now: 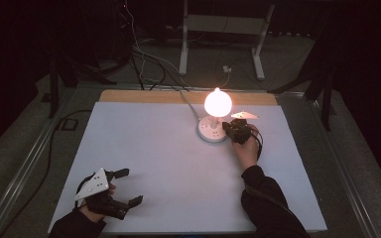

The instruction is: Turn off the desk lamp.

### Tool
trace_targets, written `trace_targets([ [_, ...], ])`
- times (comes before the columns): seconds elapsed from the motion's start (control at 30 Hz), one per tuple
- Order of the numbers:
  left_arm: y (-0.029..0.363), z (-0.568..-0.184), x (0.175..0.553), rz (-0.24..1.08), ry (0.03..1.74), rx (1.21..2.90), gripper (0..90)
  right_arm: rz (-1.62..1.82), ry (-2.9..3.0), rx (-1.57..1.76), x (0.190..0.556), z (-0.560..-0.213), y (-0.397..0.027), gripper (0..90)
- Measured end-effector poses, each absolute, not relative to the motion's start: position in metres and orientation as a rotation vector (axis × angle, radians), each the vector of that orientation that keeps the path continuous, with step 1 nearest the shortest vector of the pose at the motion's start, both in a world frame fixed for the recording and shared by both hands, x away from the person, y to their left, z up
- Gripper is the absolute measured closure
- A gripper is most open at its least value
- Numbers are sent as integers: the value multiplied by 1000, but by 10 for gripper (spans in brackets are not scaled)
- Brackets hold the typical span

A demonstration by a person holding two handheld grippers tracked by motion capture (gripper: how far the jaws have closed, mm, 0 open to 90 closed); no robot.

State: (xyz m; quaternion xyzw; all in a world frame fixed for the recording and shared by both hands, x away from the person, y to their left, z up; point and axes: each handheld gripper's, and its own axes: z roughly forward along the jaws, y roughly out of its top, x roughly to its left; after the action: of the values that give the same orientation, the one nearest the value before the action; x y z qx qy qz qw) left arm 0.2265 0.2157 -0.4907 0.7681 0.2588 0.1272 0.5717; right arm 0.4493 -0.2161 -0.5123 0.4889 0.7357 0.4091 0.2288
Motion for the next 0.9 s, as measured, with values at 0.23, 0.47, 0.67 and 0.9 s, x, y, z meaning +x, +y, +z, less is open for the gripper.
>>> trace_targets([
  [0.23,215,-491,226,298,607,1804,5,1129,2028,1373,452,-512,-220,898],
  [0.47,216,-491,227,297,610,1803,5,1167,2000,1348,449,-499,-217,897],
  [0.67,215,-491,227,298,607,1804,5,1217,1976,1334,448,-483,-216,897],
  [0.9,216,-491,227,299,608,1803,5,1219,1969,1328,448,-479,-216,896],
])
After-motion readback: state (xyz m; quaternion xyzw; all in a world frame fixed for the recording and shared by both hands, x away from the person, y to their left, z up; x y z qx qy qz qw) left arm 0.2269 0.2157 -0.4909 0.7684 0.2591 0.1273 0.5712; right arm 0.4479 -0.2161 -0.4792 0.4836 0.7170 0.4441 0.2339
